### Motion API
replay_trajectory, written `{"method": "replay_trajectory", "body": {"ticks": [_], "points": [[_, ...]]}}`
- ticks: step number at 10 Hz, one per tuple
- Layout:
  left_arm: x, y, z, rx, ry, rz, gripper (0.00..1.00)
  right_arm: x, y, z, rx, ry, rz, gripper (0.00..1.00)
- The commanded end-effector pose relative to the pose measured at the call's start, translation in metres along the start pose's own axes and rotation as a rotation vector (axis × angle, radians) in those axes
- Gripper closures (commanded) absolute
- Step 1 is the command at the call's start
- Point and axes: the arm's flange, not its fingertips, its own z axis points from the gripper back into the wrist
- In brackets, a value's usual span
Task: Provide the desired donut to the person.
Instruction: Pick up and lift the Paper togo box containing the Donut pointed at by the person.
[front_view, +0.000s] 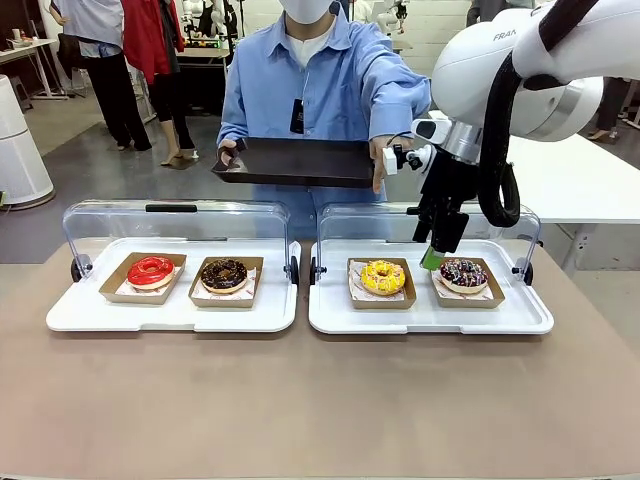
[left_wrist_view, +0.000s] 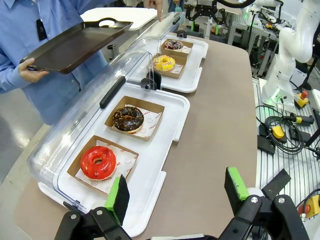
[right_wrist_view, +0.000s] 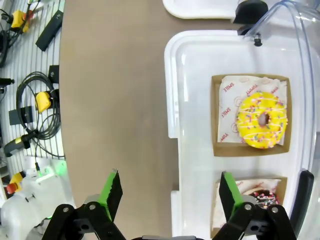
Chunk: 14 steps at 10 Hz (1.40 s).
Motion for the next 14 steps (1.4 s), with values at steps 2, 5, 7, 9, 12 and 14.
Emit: {"method": "replay_trajectory", "body": {"ticks": [2,5,7,9,12,14], "points": [[0.0,0.001,0.001,0.002,-0.024,-0.013,0.0,0.001,-0.001,0.0,-0.007,0.007,0.001,0.0],[0.0,0.001,0.001,0.002,-0.024,-0.013,0.0,0.018,0.004,-0.008,-0.102,0.062,-0.041,0.0],[0.0,0.001,0.001,0.002,-0.024,-0.013,0.0,0.048,0.004,-0.023,-0.118,0.093,-0.046,0.0],[0.0,0.001,0.001,0.002,-0.024,-0.013,0.0,0.074,-0.003,-0.042,-0.13,0.111,-0.045,0.0],[0.0,0.001,0.001,0.002,-0.024,-0.013,0.0,0.095,-0.025,-0.083,-0.12,0.158,0.019,0.0],[0.0,0.001,0.001,0.002,-0.024,-0.013,0.0,0.088,-0.044,-0.107,-0.086,0.197,0.039,0.0]]}}
